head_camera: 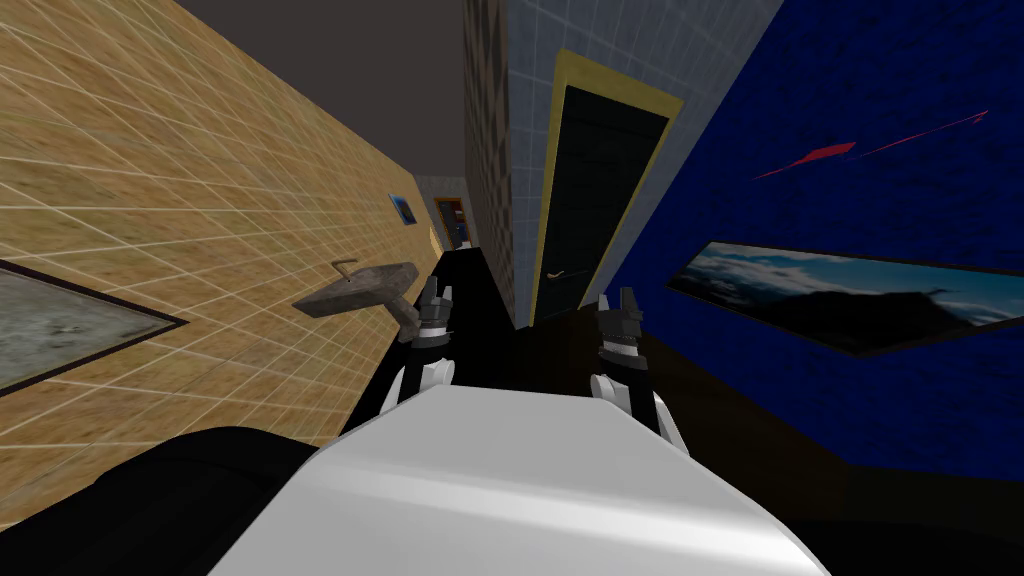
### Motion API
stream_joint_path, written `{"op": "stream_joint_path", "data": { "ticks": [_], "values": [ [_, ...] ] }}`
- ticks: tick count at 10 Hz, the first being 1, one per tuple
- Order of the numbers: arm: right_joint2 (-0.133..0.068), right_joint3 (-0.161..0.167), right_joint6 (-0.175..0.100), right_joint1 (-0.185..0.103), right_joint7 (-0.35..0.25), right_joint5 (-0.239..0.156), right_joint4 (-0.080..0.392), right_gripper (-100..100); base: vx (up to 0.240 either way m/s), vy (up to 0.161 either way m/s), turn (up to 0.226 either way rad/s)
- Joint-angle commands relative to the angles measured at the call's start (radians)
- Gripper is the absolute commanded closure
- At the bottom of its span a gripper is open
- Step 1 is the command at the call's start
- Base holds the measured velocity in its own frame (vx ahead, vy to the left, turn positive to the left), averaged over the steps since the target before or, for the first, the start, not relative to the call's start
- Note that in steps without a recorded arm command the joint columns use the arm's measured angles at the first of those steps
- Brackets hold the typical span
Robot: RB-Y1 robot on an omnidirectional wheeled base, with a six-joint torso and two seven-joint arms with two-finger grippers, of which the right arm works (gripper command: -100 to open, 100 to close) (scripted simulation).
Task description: Pull the door open
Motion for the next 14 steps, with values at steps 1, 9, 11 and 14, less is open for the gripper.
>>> {"op": "stream_joint_path", "data": {
  "ticks": [1, 9, 11, 14],
  "values": [
    [-0.01, 0.0, -0.004, -0.01, -0.002, -0.002, 0.029, -100, 0.034, -0.037, 0.074],
    [-0.062, 0.003, -0.03, -0.066, -0.012, -0.011, 0.204, -100, 0.081, -0.05, 0.082],
    [-0.077, 0.004, -0.039, -0.085, -0.015, -0.015, 0.261, -100, 0.083, -0.078, 0.106],
    [-0.102, 0.006, -0.052, -0.114, -0.021, -0.02, 0.351, -100, 0.091, -0.078, 0.103]
  ]
}}
